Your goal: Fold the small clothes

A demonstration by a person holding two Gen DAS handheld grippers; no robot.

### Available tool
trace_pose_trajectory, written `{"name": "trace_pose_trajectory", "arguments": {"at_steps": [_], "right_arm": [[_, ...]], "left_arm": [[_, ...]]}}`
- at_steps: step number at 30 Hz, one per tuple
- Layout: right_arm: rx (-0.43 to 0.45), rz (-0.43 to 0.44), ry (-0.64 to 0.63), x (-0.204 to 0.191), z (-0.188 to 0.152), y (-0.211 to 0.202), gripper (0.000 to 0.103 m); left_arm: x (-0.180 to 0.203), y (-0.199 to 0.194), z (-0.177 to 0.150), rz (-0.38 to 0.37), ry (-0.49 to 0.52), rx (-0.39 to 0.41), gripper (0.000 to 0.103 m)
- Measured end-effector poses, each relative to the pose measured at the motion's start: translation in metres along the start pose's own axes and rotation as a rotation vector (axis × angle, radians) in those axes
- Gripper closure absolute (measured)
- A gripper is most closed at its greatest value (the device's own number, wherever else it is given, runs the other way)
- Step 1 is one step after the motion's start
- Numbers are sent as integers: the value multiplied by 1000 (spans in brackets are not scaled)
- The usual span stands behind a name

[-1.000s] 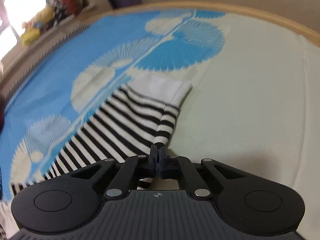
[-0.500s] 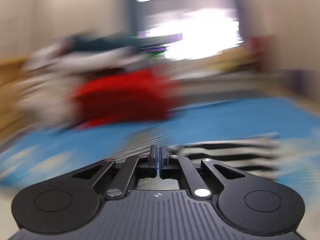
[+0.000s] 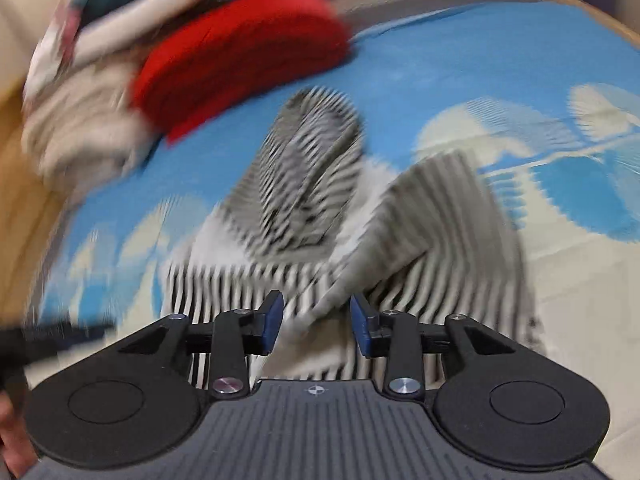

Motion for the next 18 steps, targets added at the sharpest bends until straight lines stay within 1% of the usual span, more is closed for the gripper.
{"name": "trace_pose_trajectory", "arguments": {"at_steps": [2,4,5,6,7,9,11,14,16,17,18], "right_arm": [[47,-21,58,29,-3,-4,60],[10,-96,160,57,-4,6,59],[-10,-85,213,66,-3,10,59],[-21,-48,258,72,1,12,59],[-20,-32,270,74,6,12,59],[8,-50,241,80,21,9,59],[37,-74,220,84,30,6,59],[42,-79,250,101,37,6,59],[38,-79,270,112,42,2,59],[39,-84,275,116,44,2,59],[41,-91,279,121,49,5,59]], "left_arm": [[19,11,-8,-25,47,-36,67],[41,26,-19,-69,95,-93,66],[52,33,-26,-93,119,-122,63],[62,40,-31,-110,142,-147,58],[72,47,-36,-120,168,-167,56],[89,61,-48,-119,225,-198,56],[100,76,-59,-91,267,-221,56],[105,95,-64,-44,280,-226,57],[105,104,-63,-21,286,-214,68],[105,107,-62,-9,291,-206,87],[105,106,-60,-4,292,-193,99]]}}
Point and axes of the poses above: each gripper's, at about its wrist camera, not at the fingertips, and y roughly the way its jaws point, x to its right, z to its top, the point moved 9 cm from there along y, roughly the way its jaws point, and after that the axes turned 12 degrees about -x, right-handed, at the moved point
